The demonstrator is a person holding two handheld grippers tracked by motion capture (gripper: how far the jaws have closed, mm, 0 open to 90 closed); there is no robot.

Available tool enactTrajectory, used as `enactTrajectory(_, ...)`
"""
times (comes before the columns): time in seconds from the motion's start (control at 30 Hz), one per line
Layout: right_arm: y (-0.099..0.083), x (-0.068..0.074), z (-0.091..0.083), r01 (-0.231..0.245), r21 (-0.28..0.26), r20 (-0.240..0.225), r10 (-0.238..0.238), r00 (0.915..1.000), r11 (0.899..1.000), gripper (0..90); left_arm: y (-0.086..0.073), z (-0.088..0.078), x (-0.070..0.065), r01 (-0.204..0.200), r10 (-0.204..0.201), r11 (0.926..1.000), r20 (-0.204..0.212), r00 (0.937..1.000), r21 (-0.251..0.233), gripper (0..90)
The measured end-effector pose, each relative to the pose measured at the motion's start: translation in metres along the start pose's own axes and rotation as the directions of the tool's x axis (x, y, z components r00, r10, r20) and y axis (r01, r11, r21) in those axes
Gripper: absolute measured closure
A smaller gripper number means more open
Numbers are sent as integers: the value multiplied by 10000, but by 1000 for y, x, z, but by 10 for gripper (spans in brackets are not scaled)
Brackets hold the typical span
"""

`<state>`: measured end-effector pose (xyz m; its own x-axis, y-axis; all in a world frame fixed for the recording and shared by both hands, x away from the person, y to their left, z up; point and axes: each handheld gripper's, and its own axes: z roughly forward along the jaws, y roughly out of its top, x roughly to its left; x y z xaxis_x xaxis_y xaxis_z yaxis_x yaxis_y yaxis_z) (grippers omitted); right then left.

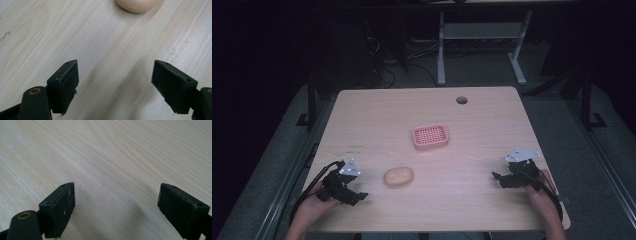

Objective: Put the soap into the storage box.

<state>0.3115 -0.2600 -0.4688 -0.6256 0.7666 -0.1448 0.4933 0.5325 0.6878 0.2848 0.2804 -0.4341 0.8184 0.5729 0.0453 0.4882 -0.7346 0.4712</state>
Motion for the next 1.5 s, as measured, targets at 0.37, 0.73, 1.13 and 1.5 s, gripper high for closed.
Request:
enactTrajectory(0.37, 0, 1, 1, -7, 37, -64, 8, 10000, 10000, 139, 4, 2, -3, -140, 140, 9999, -86, 9999, 22, 217)
enactTrajectory(0.73, 0, 1, 2, 118, 55, -100, -117, 9999, 9999, 139, 11, 5, -4, -260, 260, 9997, -7, 9997, 26, 217)
enactTrajectory(1.13, 0, 1, 1, 90, 83, -138, -88, 9999, 9999, 139, 17, 7, -7, -424, 424, 9991, -29, 9991, 19, 217)
enactTrajectory(1.5, 0, 2, 0, 66, 42, -157, -65, 9999, 10000, 139, 23, 7, -9, -489, 489, 9988, 0, 9988, 96, 217)
